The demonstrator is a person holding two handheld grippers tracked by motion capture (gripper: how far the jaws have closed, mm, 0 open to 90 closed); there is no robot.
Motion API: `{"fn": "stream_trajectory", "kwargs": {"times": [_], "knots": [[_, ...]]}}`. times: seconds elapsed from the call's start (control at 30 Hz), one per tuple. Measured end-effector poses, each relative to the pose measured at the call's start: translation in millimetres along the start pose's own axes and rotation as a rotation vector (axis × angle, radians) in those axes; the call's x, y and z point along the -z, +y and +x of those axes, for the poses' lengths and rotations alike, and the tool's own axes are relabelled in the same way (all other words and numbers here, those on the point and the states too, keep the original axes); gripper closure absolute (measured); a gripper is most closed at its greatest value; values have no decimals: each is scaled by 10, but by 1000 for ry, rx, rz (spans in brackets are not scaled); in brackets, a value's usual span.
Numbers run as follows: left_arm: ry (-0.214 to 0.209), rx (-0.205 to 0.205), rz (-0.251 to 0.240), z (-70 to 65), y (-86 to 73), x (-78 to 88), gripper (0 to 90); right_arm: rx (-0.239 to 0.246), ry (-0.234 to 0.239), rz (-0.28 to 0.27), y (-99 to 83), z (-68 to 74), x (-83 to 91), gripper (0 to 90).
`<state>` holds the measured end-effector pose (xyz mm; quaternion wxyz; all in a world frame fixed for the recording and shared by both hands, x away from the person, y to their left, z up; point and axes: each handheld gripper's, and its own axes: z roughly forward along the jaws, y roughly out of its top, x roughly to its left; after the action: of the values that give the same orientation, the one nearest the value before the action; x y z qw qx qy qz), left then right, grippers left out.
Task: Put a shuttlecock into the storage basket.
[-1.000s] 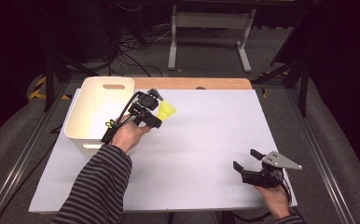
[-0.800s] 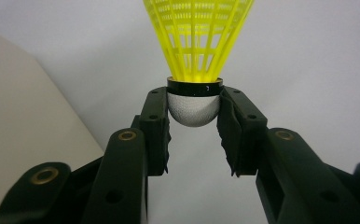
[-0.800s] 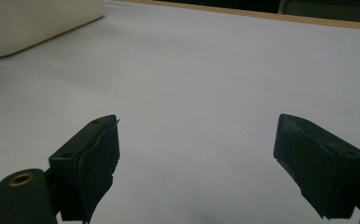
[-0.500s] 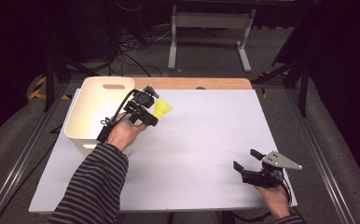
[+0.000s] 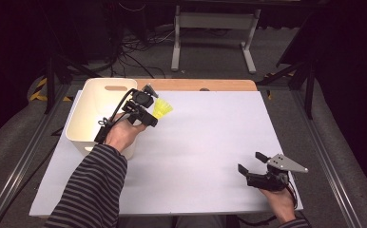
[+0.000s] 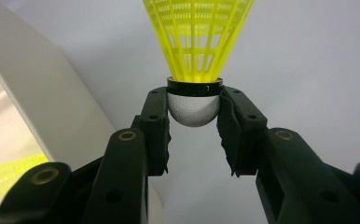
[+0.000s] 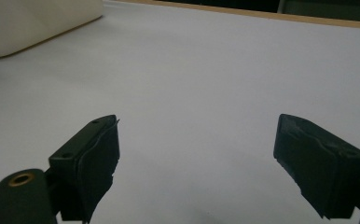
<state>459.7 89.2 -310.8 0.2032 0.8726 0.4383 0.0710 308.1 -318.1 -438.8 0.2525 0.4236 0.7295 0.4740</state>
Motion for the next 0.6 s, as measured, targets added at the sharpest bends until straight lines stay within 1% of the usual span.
{"fn": "stream_trajectory", "kwargs": {"times": [0.07,0.2,0.4,0.47,0.57,0.6], "knots": [[-1,6,-1,6,-3,7,650,-1,0,1,0,-1,-1,145],[3,1,-4,21,-2,38,650,1,-2,1,0,-1,2,145],[7,5,-12,26,-3,77,650,0,-2,0,1,-3,4,145],[9,-1,-12,30,0,88,650,0,-1,0,2,0,3,145],[6,3,-14,27,1,98,650,1,0,0,1,1,1,145],[9,-6,-11,31,3,107,650,1,0,0,1,1,1,145]]}}
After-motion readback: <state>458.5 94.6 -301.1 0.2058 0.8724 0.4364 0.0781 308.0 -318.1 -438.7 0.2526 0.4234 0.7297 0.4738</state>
